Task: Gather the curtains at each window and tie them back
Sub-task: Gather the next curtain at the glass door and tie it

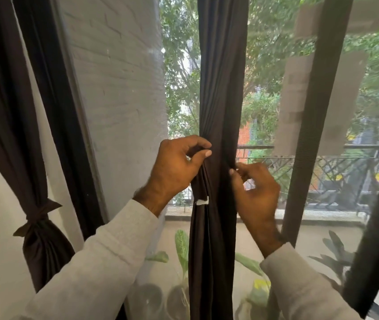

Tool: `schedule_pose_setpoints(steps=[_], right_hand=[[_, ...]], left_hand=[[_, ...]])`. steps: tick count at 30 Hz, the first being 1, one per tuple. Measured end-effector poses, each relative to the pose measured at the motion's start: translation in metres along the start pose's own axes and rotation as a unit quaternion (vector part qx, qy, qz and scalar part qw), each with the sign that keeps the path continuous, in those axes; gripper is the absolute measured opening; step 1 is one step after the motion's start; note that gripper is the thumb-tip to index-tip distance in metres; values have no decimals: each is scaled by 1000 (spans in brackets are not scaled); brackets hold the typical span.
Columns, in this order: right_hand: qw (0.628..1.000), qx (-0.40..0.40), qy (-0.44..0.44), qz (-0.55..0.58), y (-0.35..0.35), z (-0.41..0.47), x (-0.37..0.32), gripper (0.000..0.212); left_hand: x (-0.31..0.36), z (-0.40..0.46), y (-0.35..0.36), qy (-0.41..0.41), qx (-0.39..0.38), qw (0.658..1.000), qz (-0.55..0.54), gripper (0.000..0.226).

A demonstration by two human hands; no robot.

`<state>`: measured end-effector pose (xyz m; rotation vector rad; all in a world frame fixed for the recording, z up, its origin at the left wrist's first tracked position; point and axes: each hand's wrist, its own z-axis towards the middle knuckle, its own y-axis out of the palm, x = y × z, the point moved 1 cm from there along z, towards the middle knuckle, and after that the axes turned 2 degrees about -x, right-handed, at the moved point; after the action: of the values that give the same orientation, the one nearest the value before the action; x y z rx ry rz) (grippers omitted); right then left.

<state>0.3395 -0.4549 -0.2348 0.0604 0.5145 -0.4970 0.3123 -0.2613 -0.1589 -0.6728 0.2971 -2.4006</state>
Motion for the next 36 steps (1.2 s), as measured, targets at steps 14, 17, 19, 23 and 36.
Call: schedule_pose_setpoints(steps=[14,17,19,23,36], right_hand=[[994,-72,22,73,17,-1,13,32],[950,-125,217,186,26,15,29,43],[930,-150,241,232,25,25,29,27],[969,-38,203,134,9,28,17,6],[953,-133,-218,-163,22,-3,-9,41]], left_hand=[[-6,11,4,-29,-19,998,-59,21],[-11,15,1,-42,-60,994,-85,21],[-15,19,-1,-41,-77,992,-87,21],[-21,20,-6,-36,-31,998,-51,20],[-1,17,7,-25,-31,999,-35,22]])
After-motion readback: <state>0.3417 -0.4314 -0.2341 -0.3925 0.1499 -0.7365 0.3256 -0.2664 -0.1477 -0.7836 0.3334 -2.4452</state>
